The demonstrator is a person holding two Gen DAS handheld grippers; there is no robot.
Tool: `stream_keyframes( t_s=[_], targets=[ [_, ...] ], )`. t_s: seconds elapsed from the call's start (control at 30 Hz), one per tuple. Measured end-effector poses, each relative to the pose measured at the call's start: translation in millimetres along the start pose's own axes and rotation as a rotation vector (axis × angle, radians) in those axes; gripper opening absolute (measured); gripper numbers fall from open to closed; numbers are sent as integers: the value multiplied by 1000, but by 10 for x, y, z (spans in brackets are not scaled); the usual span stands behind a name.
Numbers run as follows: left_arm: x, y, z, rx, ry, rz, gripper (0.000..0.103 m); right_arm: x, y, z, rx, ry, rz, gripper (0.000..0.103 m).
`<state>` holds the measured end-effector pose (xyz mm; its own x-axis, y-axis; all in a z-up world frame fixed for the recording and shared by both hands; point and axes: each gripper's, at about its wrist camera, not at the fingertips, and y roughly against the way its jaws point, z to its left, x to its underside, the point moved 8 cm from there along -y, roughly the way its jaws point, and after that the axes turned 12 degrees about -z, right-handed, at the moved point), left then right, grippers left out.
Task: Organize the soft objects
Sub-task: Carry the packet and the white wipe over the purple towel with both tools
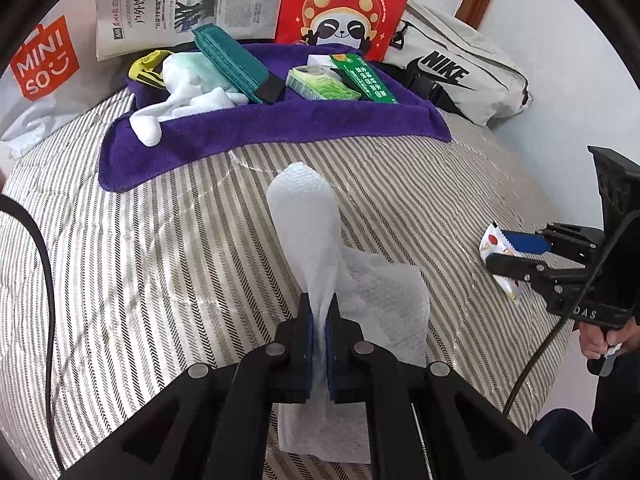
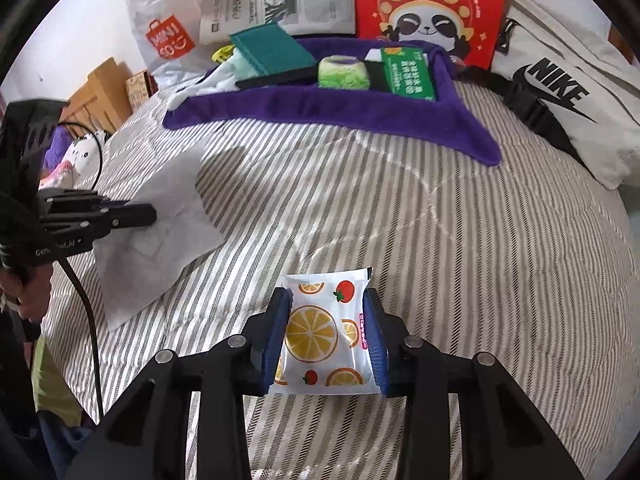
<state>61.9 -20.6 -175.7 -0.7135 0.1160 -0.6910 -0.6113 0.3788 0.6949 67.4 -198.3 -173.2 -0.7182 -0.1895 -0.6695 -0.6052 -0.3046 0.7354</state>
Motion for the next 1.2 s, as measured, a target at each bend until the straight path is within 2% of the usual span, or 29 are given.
stream_keyframes(
  t_s=[0.33, 0.43, 0.77, 1.2],
  targets=[
    [-102, 43, 13, 56, 39, -28, 6, -255, -65, -89, 10, 8, -19, 37],
    [-167, 71, 43, 52, 38, -37, 6, -333, -61, -99, 9, 2, -31, 37],
    [-603, 218, 133, 12, 6, -97, 6, -795, -133, -196, 20, 1, -83, 37],
    [-1106, 208, 154, 8, -25, -166, 6, -1346, -360, -346, 43, -49, -119, 37]
  ],
)
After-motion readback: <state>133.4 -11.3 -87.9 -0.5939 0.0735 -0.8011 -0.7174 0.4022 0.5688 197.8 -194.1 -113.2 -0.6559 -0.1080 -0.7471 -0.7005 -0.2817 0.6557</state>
